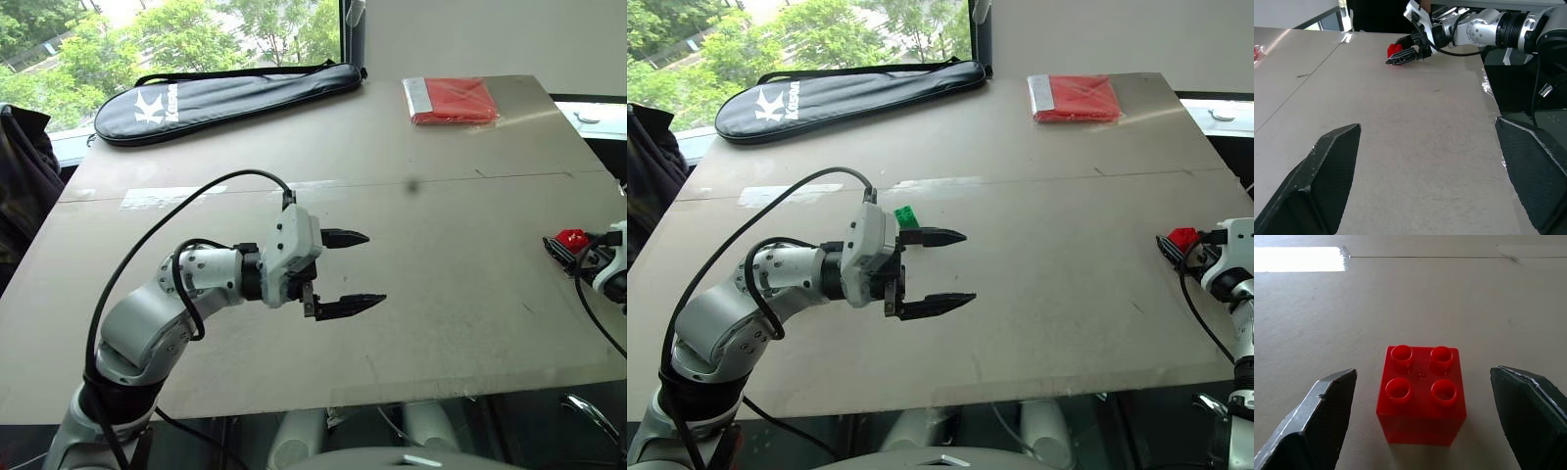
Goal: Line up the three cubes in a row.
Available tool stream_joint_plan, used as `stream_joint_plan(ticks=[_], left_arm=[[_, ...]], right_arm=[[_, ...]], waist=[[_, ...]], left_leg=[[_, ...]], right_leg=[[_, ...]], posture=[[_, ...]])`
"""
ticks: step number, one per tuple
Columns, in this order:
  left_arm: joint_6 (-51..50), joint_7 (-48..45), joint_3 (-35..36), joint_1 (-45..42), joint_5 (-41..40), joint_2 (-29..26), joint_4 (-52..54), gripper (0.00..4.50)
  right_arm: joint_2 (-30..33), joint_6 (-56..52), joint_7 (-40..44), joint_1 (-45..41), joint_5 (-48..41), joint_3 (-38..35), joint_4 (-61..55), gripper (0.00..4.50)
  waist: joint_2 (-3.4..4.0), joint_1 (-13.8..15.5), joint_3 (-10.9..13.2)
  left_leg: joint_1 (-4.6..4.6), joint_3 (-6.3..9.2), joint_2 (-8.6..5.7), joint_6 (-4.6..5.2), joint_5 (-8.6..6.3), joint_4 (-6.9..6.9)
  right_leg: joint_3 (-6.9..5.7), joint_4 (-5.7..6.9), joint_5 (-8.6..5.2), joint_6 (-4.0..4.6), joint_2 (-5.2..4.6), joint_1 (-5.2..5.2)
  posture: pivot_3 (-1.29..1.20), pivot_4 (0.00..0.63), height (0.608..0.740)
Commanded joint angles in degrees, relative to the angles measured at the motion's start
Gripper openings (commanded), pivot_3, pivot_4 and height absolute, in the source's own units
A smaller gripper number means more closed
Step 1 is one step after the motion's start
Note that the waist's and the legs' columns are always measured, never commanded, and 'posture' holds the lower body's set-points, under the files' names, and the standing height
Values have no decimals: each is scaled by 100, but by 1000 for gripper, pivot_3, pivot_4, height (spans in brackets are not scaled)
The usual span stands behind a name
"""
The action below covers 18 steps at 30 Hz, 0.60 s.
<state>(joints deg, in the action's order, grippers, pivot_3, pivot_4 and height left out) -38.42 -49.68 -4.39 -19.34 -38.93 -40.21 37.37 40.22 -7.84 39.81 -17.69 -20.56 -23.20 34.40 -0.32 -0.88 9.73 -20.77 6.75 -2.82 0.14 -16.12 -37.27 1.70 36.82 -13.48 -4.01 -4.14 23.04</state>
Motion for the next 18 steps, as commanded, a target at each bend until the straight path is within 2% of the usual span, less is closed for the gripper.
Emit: stream_joint_plan(ticks=[1, 2, 6, 11, 15, 18], left_arm=[[35, 53, 179, -41, -107, -36, 202, 4500], [43, 56, 171, -39, -100, -36, 198, 4500], [98, 31, 137, -9, -35, -60, 165, 4500], [184, -42, 164, 147, 27, -154, 147, 4500], [293, -92, 204, 360, 96, -230, 142, 4500], [415, -151, 351, 669, 145, -364, 161, 4500]], right_arm=[[129, 160, 7, -160, 29, -63, -2, 3781], [132, 176, 18, -172, 44, -54, 28, 3183], [116, 206, 99, -130, 94, -8, 38, 1384], [7, 37, 240, 127, 79, 141, -582, 1364], [-298, -259, 84, 506, -32, 343, -1759, 1364], [-384, -146, 767, 1109, -170, 823, -2977, 1364]], waist=[[0, 0, 0], [0, -3, 0], [0, -4, 0], [0, -8, 0], [1, -17, 0], [3, -5, -1]], left_leg=[[0, 0, 0, 0, 0, 0], [0, -1, 0, 0, 0, -1], [1, -1, -1, 0, 0, -1], [1, 0, 1, -1, 0, -1], [2, -1, 3, 0, 0, -1], [1, 5, 6, 0, -1, 0]], right_leg=[[0, 0, 0, 0, 0, 0], [0, 0, 0, 0, 0, 0], [0, 0, 0, 0, 0, 0], [1, 0, 0, 0, 1, 0], [2, 1, 0, 0, 2, 0], [0, 4, 0, 0, 3, 2]], posture=[[0, 150, 732], [0, 150, 732], [0, 150, 732], [0, 150, 732], [0, 150, 732], [0, 150, 732]])
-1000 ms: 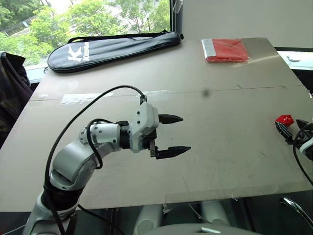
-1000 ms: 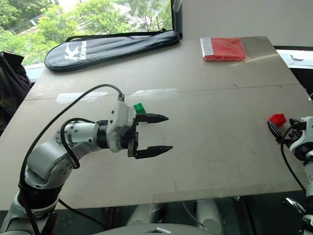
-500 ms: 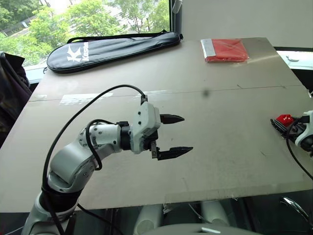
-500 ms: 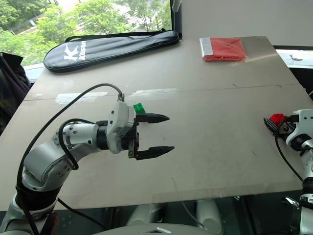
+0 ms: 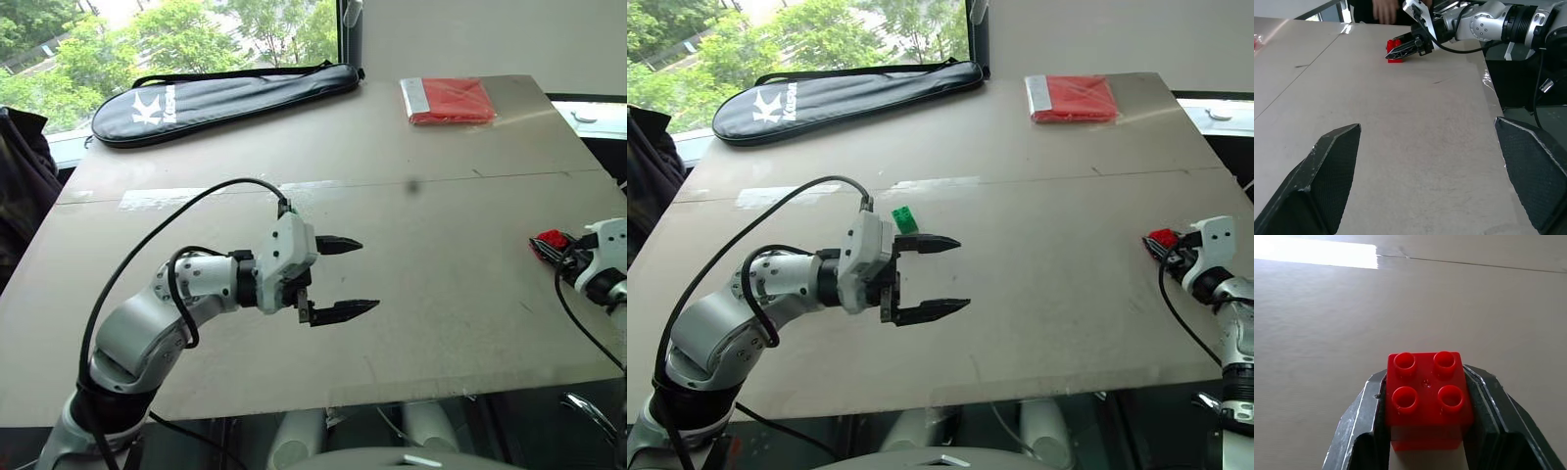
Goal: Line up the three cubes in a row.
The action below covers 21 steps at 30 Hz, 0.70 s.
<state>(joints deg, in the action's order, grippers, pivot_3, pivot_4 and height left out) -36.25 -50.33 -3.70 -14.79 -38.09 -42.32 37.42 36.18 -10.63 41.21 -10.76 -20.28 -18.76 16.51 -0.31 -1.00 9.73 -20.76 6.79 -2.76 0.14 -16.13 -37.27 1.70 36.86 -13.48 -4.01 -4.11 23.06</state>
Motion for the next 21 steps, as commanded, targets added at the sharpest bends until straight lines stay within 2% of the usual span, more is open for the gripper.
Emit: stream_joint_plan(ticks=[1, 4, 8, 9, 11, 15, 21], left_arm=[[239, -135, 323, 305, 58, -197, 149, 4500], [314, -258, 357, 448, 22, -245, 130, 4500], [546, -473, 319, 665, 153, -336, 98, 4500], [581, -492, 362, 736, 167, -351, 76, 4500], [618, -481, 453, 866, 185, -368, 64, 4500], [774, -408, 578, 1128, 333, -374, 141, 4500], [1108, -299, 697, 1407, 666, -374, 132, 4500]], right_arm=[[83, 336, 1045, 529, -189, 595, -1363, 1364], [216, 881, 2146, 364, -243, 992, -1166, 1364], [298, 1510, 3416, -402, -181, 1400, -88, 1364], [235, 1886, 4106, -877, -191, 1528, 566, 1364], [145, 2396, 4913, -1687, -39, 1755, 1677, 1364], [228, 2935, 5129, -2791, -424, 2855, 2988, 1364], [123, 3506, 5129, -3664, -666, 4164, 4010, 1364]], waist=[[1, 7, 0], [2, 4, 3], [-7, -13, 9], [-8, -8, 10], [-11, -42, 25], [-12, -125, 34], [-11, -118, 34]], left_leg=[[-5, 2, 1, 0, 0, 2], [-6, 2, 0, 1, -1, -4], [0, -20, -3, 4, -1, -12], [1, -20, -2, 4, 0, -12], [11, -20, 2, 2, 1, -13], [9, -18, 16, 0, 2, -11], [-24, -12, 17, -29, 15, -4]], right_leg=[[-1, 0, 0, 0, 0, 6], [3, -1, 1, -2, -2, 6], [11, -3, 17, -9, -2, 4], [10, -3, 21, -5, -1, 4], [4, -2, 28, 7, 11, -3], [0, -2, 35, 20, 13, 0], [2, -8, 36, 20, 5, 30]], posture=[[0, 150, 732], [0, 150, 732], [0, 150, 732], [0, 150, 732], [0, 150, 732], [0, 150, 732], [0, 150, 732]])
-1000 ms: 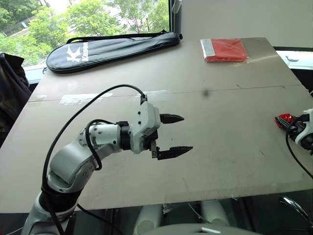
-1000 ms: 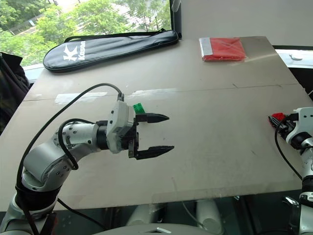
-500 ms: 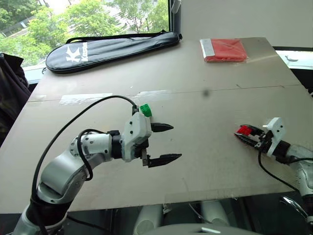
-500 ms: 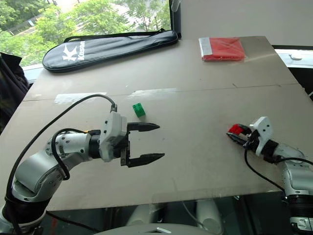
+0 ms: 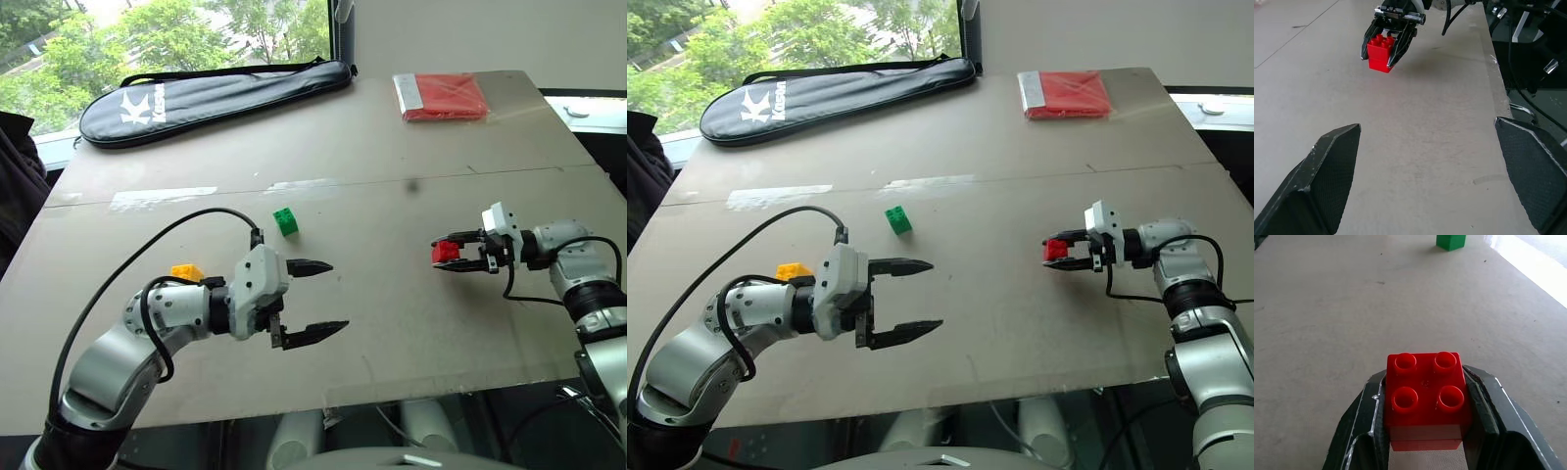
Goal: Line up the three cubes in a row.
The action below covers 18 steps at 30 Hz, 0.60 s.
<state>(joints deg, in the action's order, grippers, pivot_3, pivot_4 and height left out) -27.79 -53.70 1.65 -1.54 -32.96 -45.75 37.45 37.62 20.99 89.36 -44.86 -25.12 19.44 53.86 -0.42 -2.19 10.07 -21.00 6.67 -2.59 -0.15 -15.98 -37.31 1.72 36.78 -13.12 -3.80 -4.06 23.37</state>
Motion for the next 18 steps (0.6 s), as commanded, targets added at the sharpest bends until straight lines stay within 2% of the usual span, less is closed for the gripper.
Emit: stream_joint_plan(ticks=[1, 9, 18], left_arm=[[304, 50, 168, 111, 197, -31, 128, 4500], [412, 118, 341, 300, 243, -30, 199, 4500], [453, 139, 318, 337, 267, -27, 191, 4500]], right_arm=[[-54, 406, 314, -327, -207, 457, 384, 1364], [-232, 622, 314, -567, -562, 895, 686, 1364], [-67, 956, 314, -614, -1061, 1575, 552, 1364]], waist=[[0, 2, 0], [1, 1, 1], [5, -4, 3]], left_leg=[[-11, 3, -2, 0, 0, 0], [-19, 10, -3, 0, 0, -1], [-17, 15, -3, 0, 0, -1]], right_leg=[[3, 0, 0, 0, -2, 10], [3, 5, 1, 0, 0, 21], [4, 7, 2, 0, 2, 22]], posture=[[0, 150, 732], [0, 150, 732], [0, 150, 732]])
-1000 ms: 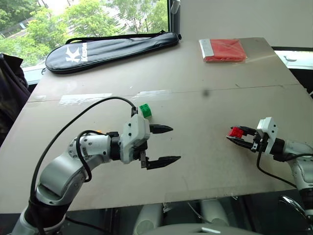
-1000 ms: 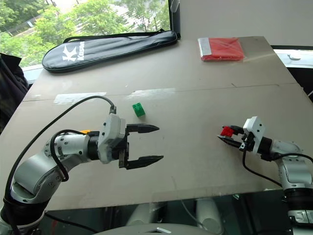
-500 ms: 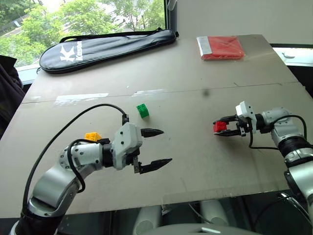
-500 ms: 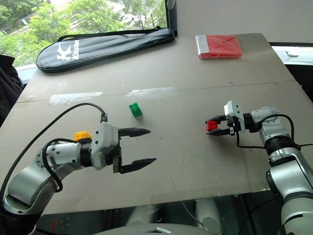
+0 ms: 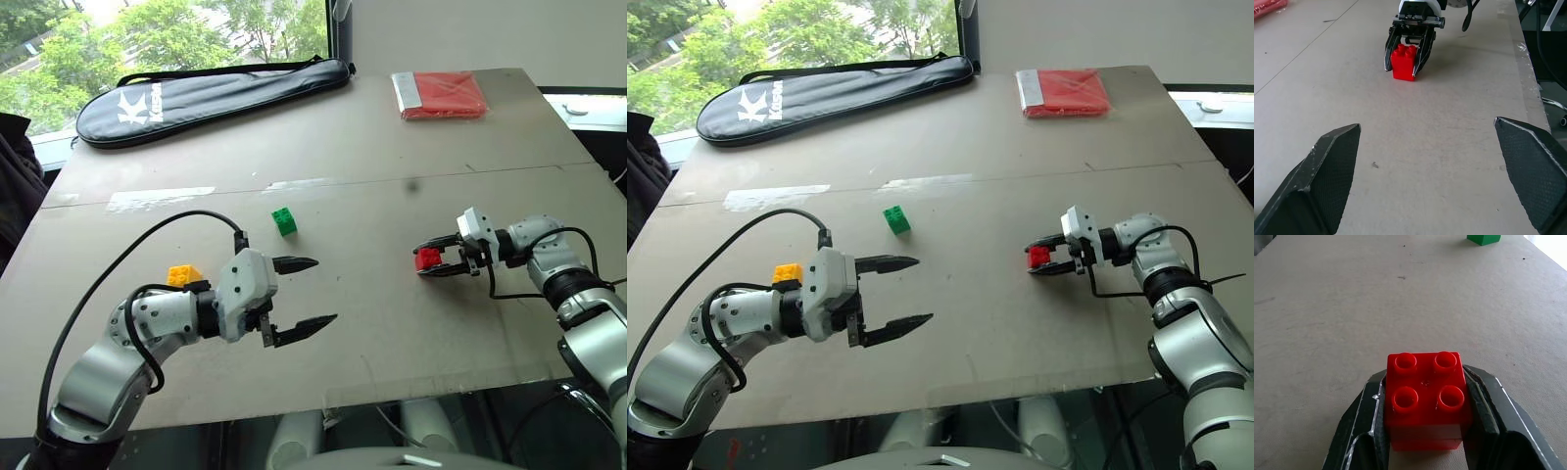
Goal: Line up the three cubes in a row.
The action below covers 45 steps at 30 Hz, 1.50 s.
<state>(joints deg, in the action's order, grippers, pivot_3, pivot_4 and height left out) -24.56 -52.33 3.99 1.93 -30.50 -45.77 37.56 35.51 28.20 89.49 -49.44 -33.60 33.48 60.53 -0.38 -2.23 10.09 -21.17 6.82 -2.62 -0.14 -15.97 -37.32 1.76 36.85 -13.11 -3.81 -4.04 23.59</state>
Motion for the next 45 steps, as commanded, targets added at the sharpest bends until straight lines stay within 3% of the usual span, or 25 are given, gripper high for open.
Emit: stream_joint_plan(ticks=[1, 8, 10, 12, 16, 29, 45], left_arm=[[135, -2, 87, -5, 20, -27, 179, 4500], [172, -21, 55, 5, 69, -40, 150, 4500], [175, -14, 17, 1, 98, -31, 155, 4500], [181, -20, 1, 0, 120, -23, 152, 4500], [213, -15, -60, 8, 167, 4, 124, 4500], [268, -24, -179, -78, 233, 32, 46, 4500], [324, -126, -297, -193, 305, 12, -77, 4500]], right_arm=[[150, 231, 301, -167, -249, 202, -107, 1364], [232, 486, 301, -223, -420, 598, -76, 1364], [248, 535, 301, -258, -403, 716, -53, 2382], [263, 565, 301, -289, -392, 814, -30, 2727], [170, 807, 301, -353, -479, 692, 104, 4439], [190, 1339, 301, -589, 47, 645, 615, 4439], [60, 1395, 301, -660, 869, -430, 1097, 4439]], waist=[[0, 0, 0], [0, -1, 0], [0, -1, 0], [1, -1, 0], [1, 2, 0], [2, 1, 1], [2, -1, 1]], left_leg=[[0, 1, 0, 0, 0, 0], [0, 2, 0, 0, 0, 0], [1, 2, 0, 0, 0, 0], [1, 3, 0, 0, 0, 0], [1, 4, 0, 0, 0, 0], [1, 4, -3, 0, 0, 0], [2, -8, -4, -1, 0, -1]], right_leg=[[0, 0, 0, 0, 0, 0], [0, 0, 0, 0, 0, 0], [0, 0, 0, 0, 0, 0], [0, 1, 0, 0, 0, 0], [0, 1, 0, 0, 0, 0], [0, 1, 0, 0, 1, 0], [1, 5, 0, 0, 1, 0]], posture=[[0, 150, 732], [0, 150, 732], [0, 150, 732], [0, 150, 732], [0, 150, 732], [0, 150, 732], [0, 150, 732]])
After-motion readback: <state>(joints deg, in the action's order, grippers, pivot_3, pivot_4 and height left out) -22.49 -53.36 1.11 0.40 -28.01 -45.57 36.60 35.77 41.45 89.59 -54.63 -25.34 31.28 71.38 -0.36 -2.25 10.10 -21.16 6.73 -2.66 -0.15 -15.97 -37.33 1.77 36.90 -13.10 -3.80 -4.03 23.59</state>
